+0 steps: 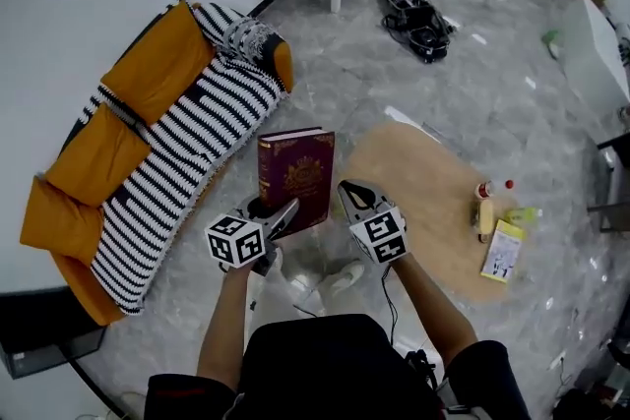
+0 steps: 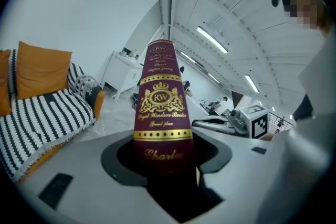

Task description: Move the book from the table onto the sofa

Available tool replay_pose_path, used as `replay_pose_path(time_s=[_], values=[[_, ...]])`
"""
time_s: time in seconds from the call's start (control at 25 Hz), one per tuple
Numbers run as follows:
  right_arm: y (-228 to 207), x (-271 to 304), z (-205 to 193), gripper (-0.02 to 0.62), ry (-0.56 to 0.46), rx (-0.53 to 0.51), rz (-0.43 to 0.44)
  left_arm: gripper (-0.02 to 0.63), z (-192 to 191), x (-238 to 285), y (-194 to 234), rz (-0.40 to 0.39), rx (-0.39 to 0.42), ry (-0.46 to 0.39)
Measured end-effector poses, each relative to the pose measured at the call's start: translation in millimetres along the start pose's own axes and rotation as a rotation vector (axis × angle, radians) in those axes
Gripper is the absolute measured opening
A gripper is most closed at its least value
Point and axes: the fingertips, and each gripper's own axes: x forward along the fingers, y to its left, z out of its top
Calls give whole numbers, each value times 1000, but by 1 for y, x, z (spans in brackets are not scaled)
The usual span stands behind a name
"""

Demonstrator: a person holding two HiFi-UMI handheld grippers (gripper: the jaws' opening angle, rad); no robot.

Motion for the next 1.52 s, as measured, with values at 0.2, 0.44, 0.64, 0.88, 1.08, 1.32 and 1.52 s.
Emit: replay_pose_path(time_s=[0.2,0.44,0.64,0.88,1.08,1.32,1.52], values=[[17,4,53,17,-74,-77,-6,244,47,-37,-3,56,79,-130],[50,11,115,15,-161,-57,39,244,90,-86,-1,63,142,-240],[85,23,169,15,-255,-42,72,244,122,-123,13,63,215,-293],[133,59,210,15,-286,-54,93,244,145,-168,53,42,262,-306],[160,92,235,15,-295,-49,71,244,163,-201,90,42,285,-319],[196,135,270,15,-300,-45,70,245,186,-246,142,31,244,-349],[226,170,295,15,-303,-58,74,244,199,-282,188,61,234,-364]])
